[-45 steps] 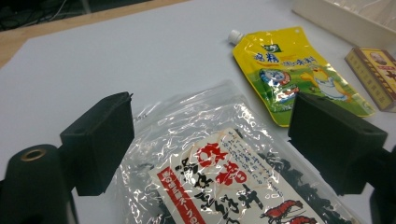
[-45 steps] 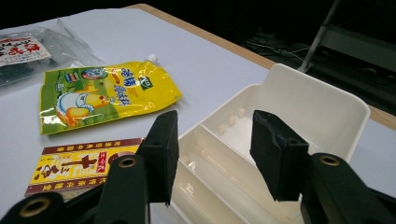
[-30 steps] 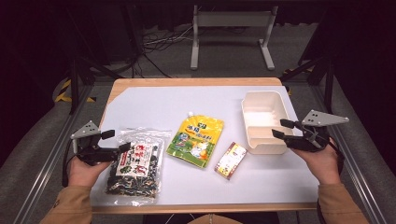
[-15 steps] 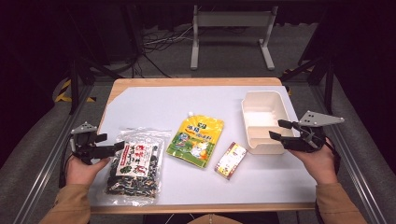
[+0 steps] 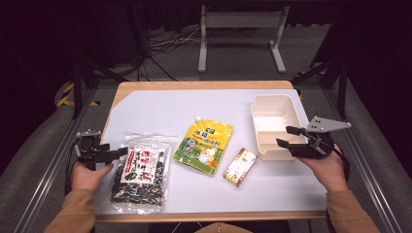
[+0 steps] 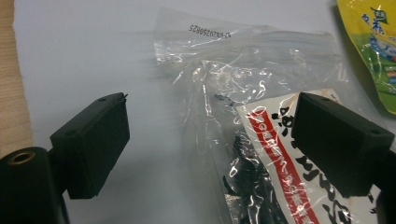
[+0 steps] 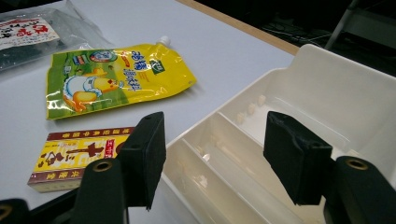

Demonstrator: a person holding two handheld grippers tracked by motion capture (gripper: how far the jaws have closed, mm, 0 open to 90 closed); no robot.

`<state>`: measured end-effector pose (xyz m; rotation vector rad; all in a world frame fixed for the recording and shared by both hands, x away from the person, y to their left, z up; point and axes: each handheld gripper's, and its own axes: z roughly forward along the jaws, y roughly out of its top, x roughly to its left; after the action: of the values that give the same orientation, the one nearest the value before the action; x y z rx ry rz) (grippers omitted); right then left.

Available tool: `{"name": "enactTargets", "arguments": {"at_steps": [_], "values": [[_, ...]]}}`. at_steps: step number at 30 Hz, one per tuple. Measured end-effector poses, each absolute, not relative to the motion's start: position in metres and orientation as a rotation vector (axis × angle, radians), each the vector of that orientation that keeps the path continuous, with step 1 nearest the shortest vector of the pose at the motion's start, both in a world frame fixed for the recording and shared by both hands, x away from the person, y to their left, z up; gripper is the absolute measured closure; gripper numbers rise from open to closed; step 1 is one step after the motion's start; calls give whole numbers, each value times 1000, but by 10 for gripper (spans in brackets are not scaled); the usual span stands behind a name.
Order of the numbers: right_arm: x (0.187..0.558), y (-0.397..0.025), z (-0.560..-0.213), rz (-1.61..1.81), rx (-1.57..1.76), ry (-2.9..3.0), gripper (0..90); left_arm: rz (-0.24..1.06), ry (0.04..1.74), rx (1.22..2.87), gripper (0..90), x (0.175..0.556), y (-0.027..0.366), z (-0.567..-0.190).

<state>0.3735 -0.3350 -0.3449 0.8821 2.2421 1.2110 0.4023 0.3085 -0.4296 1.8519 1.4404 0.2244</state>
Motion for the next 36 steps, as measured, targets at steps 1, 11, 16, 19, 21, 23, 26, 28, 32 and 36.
{"name": "enactTargets", "arguments": {"at_steps": [1, 11, 16, 19, 21, 23, 26, 28, 32, 36], "values": [[374, -334, -346, 1210, 884, 2244, 388, 219, 1444, 1847, 131, 403, 308, -430], [373, -333, -353, 1184, 890, 2268, 375, 173, 1406, 1841, 137, 420, 305, -437], [368, -335, -356, 1160, 886, 2274, 369, 169, 1405, 1873, 157, 428, 300, -440], [366, -337, -356, 1160, 890, 2272, 368, 168, 1410, 1897, 210, 431, 300, -441], [364, -338, -357, 1155, 893, 2273, 368, 150, 1426, 1894, 224, 432, 298, -443], [363, -339, -357, 1154, 896, 2270, 365, 141, 1430, 1906, 276, 433, 297, -444], [363, -339, -358, 1156, 892, 2275, 363, 137, 1429, 1912, 320, 433, 297, -445], [363, -338, -359, 1151, 885, 2285, 360, 142, 1435, 1919, 361, 432, 298, -444], [363, -335, -359, 1146, 880, 2295, 359, 136, 1438, 1904, 422, 430, 301, -445], [363, -334, -360, 1144, 883, 2292, 360, 134, 1439, 1915, 503, 429, 300, -445]]}}
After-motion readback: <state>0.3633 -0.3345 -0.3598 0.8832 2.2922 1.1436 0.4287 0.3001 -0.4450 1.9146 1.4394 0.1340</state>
